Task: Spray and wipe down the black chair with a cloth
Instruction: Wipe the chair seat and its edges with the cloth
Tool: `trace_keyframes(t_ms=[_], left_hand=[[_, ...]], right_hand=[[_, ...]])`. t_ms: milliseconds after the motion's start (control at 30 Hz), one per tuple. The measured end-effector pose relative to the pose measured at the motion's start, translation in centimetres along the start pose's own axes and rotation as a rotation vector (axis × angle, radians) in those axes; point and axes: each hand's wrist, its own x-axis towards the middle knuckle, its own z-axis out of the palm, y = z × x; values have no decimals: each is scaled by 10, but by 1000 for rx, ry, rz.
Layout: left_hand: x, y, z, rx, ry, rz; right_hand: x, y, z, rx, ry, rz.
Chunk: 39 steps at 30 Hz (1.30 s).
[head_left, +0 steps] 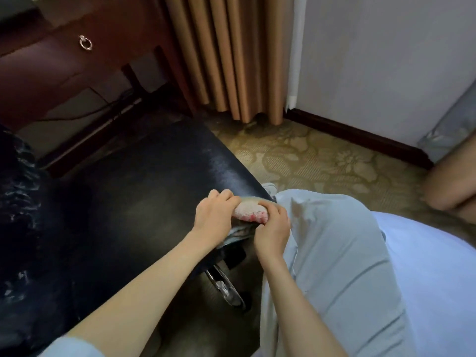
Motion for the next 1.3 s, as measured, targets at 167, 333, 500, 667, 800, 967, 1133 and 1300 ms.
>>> trace_keyframes(t_ms=[167, 333, 500, 667, 800, 967, 1133, 1300], left_hand=[[23, 13, 3, 49, -41, 126], [28, 15, 8, 66, 23, 198], [37, 30, 17, 164, 1, 313], [23, 23, 17, 69, 70, 269], [-6, 5, 12, 72, 74, 282], [-64, -31, -6, 31, 38, 267], [-119, -55, -10, 28, 0, 209], [-116, -49, -6, 22, -14, 148]], right_hand=[[5, 6, 0, 54, 46, 162], [4, 12, 4, 217, 72, 223], [-1, 18, 8, 404, 131, 427], [-18, 10, 6, 409, 84, 458], [-54, -4, 8, 435, 18, 425], [-98, -16, 19, 378, -76, 316], [-134, -20, 30, 347, -177, 255], [-120, -18, 23, 412, -181, 269]])
